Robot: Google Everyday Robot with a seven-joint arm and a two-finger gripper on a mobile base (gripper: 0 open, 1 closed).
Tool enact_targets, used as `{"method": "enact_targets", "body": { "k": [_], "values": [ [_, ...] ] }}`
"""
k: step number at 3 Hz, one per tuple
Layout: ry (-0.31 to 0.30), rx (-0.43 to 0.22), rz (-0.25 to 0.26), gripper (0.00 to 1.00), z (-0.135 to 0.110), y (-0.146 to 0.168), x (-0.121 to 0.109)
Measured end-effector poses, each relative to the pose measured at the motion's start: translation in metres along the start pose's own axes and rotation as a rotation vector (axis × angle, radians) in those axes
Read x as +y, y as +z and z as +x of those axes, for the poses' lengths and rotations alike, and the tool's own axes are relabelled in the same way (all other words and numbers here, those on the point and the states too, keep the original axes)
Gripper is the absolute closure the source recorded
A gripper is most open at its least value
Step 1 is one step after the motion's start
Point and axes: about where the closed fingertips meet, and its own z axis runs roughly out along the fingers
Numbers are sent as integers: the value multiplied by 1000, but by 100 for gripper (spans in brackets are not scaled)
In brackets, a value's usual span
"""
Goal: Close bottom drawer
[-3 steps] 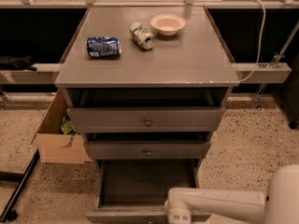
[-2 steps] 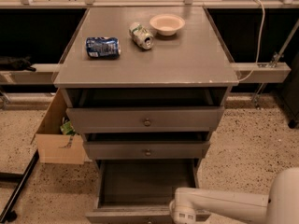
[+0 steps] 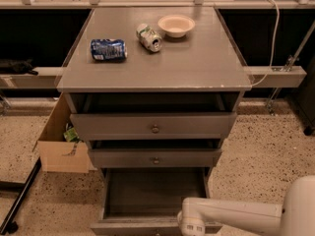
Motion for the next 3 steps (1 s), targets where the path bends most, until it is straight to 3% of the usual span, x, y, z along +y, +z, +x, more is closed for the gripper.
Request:
{"method": "enact_targets", "body": {
  "k": [1, 2, 3],
  "values": [
    [18, 0, 5, 100, -7, 2, -14],
    [30, 28, 15, 100, -18, 5, -59],
    [36, 69, 53, 100, -8, 20, -107]
  ]
}}
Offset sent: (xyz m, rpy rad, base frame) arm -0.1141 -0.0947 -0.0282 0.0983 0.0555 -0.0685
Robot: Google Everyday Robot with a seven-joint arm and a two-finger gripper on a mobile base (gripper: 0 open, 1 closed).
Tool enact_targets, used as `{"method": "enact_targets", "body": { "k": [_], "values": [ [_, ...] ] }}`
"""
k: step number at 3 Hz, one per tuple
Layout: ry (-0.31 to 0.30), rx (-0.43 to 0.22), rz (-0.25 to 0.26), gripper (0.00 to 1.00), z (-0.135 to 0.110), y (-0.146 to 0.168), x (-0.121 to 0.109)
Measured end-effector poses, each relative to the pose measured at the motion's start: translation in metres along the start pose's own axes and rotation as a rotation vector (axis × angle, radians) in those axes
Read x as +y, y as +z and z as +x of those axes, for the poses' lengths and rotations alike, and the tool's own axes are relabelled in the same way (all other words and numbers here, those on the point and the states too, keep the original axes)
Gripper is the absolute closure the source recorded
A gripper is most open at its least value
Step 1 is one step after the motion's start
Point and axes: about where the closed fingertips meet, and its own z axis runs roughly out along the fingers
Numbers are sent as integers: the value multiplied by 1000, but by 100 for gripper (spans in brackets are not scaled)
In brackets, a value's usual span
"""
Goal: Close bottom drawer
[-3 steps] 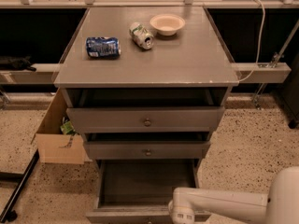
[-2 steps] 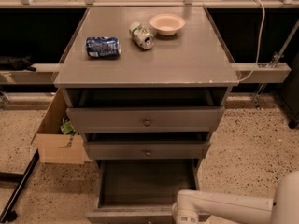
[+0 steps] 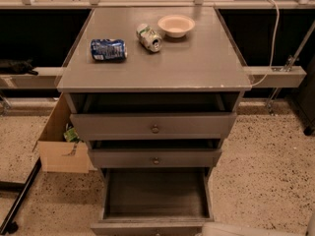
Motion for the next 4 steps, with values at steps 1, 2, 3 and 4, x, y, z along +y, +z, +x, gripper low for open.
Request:
{"method": "enact_targets", "body": {
  "k": [1, 2, 3, 4],
  "values": [
    [1, -2, 2, 100, 1, 1, 0],
    [0, -25, 9, 100, 7, 5, 23],
    [-18, -70, 6, 100, 22, 0, 72],
    [-2, -61, 36, 100, 19, 12, 54]
  ]
}}
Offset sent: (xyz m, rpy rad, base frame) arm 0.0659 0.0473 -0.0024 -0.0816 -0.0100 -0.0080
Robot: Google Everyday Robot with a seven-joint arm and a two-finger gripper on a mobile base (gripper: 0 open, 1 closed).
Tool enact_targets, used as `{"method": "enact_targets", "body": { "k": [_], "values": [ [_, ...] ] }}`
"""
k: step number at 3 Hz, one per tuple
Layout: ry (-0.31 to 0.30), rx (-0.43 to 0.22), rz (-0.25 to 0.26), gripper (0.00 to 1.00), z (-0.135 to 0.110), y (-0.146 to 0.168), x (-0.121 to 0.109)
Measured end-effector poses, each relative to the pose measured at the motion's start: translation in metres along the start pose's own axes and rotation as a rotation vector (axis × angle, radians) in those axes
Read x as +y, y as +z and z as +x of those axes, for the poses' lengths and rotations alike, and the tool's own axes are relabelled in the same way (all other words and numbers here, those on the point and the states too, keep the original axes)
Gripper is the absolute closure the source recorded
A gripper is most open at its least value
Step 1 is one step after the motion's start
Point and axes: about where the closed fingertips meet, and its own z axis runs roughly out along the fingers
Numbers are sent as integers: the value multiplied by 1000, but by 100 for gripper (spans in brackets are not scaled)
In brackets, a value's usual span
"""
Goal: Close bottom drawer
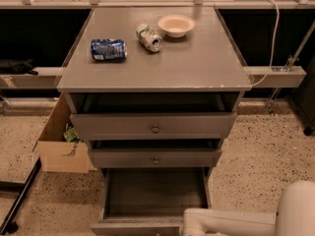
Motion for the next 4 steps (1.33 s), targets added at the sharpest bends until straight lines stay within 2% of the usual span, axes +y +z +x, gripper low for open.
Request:
{"method": "enact_targets", "body": {
  "k": [1, 2, 4],
  "values": [
    [-4, -3, 9, 100, 4, 2, 2],
    [-4, -41, -20, 100, 12, -13, 40],
    [33, -92, -117, 100, 19, -71, 103]
  ]
}}
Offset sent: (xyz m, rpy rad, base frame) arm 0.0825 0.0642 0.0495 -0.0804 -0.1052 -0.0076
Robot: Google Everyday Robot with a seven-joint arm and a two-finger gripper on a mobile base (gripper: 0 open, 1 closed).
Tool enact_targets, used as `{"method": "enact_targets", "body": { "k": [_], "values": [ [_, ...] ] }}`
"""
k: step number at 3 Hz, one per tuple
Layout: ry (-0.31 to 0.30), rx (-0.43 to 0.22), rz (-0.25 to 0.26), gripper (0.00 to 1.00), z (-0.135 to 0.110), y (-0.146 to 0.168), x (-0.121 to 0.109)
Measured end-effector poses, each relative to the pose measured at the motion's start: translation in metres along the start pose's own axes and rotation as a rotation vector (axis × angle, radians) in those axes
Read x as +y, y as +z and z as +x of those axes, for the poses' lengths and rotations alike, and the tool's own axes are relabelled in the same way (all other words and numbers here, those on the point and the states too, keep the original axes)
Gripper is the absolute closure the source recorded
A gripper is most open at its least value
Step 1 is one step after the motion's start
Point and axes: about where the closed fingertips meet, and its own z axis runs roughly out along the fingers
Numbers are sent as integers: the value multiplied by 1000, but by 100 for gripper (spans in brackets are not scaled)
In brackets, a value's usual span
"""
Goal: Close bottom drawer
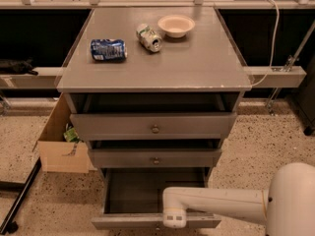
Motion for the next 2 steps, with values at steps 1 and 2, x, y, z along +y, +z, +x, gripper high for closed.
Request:
{"method": "enact_targets", "body": {
  "k": [1, 2],
  "values": [
    [2, -2, -4, 100, 0, -2, 3],
    [5, 23, 44, 100, -8, 13, -25]
  ]
}}
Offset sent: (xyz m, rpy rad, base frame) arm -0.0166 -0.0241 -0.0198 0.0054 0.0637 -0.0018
